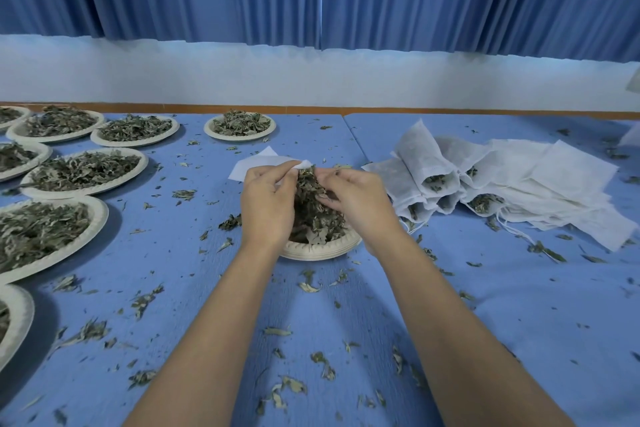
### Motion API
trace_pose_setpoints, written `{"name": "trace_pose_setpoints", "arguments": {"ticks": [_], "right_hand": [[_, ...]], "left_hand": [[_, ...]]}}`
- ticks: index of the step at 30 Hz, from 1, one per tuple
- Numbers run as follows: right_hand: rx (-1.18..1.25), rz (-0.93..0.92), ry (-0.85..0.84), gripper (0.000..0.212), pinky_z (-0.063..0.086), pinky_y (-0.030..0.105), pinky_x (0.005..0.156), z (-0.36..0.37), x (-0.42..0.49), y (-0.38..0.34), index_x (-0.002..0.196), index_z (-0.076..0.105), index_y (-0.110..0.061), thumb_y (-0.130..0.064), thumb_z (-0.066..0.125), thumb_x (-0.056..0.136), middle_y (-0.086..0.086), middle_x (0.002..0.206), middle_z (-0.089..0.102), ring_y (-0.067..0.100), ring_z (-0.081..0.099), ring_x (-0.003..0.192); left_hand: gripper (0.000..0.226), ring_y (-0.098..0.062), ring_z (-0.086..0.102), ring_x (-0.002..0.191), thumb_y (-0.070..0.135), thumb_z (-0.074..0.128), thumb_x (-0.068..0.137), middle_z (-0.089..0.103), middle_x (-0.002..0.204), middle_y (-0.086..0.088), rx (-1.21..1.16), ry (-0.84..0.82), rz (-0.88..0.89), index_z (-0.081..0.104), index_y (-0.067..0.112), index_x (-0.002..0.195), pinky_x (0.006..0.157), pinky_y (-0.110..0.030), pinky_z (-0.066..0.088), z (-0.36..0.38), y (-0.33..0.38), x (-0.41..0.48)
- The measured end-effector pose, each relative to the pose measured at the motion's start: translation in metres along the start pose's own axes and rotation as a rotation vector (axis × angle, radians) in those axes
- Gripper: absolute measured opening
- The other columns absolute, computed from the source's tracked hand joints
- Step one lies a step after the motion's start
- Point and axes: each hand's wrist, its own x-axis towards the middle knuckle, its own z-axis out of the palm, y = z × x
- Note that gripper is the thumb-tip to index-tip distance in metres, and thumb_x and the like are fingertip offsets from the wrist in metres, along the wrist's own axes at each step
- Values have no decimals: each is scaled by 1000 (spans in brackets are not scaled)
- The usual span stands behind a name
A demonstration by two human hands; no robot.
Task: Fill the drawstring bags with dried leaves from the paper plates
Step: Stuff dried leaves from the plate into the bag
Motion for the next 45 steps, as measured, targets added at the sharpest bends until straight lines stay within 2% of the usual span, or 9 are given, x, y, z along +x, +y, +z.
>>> {"name": "trace_pose_setpoints", "arguments": {"ticks": [4, 13, 17, 21, 26, 29, 35, 39, 45], "right_hand": [[-98, -40, 108, 20, 56, 25, 80, 1, 3, 5, 107, 71, -6, -6, 62, 90, -2, 87, 69, 15, 68, 88], [-41, -72, 183, 21, 58, 31, 75, 1, 1, 4, 70, 67, -20, -2, 76, 75, -2, 66, 65, 14, 65, 70], [-139, -139, 244, 22, 54, 29, 73, 1, 1, 6, 71, 64, -23, -6, 78, 73, -5, 71, 66, 11, 64, 71], [-164, -85, 252, 37, 55, 37, 81, -1, 3, 8, 99, 61, -29, -16, 82, 71, -3, 106, 57, 23, 66, 93], [-348, -101, 188, 21, 54, 28, 69, -2, 3, 9, 95, 71, -24, -23, 79, 75, -8, 81, 63, 12, 64, 78], [-487, -168, 233, 10, 39, 8, 54, -1, 2, 12, 85, 70, -19, -24, 75, 78, -11, 66, 58, 3, 55, 62], [-620, -215, 334, 6, 36, 14, 54, 4, 2, 14, 81, 56, -15, -13, 62, 82, -11, 63, 51, 8, 47, 61], [-492, -145, 327, 11, 42, 15, 56, 4, 3, 10, 82, 56, -16, -15, 66, 82, -6, 67, 58, 14, 57, 64], [92, 25, 97, 25, 55, 19, 61, -1, 2, -1, 108, 64, -9, -9, 71, 83, 4, 108, 65, 5, 68, 67]], "left_hand": [[26, -16, 58, 98, 22, 48, 99, 51, 112, -2, 16, -18, 14, 67, 23, 117, 95, -23, 40, 1, 1, 0], [20, -15, 57, 101, 23, 51, 97, 50, 108, 4, -66, -66, 9, 68, 29, 107, 96, -26, 43, 3, 6, -1], [19, 8, 55, 72, 18, 52, 96, 49, 97, 6, -117, -109, 11, 68, 26, 101, 72, -5, 41, 3, 6, 0], [17, 14, 52, 58, 14, 52, 96, 49, 94, 4, -144, -139, 6, 68, 18, 99, 62, 2, 36, -2, 6, 3], [24, 9, 50, 56, 13, 48, 97, 46, 88, 3, -117, -221, 4, 68, 22, 87, 60, 0, 36, -8, 8, 2], [25, 0, 51, 58, 12, 47, 97, 49, 88, 1, -72, -287, 19, 68, 18, 85, 68, -10, 41, -8, 11, -2], [23, -13, 53, 71, 10, 49, 95, 51, 96, 8, 11, -328, 82, 66, 21, 84, 91, -40, 46, 0, 20, -9], [21, -17, 55, 86, 13, 49, 96, 52, 101, 7, 39, -284, 122, 70, 15, 97, 93, -43, 45, 0, 20, -9], [20, -26, 60, 102, 18, 43, 101, 55, 111, -5, -7, -72, 46, 62, 24, 105, 95, -46, 46, -11, 6, 2]]}}
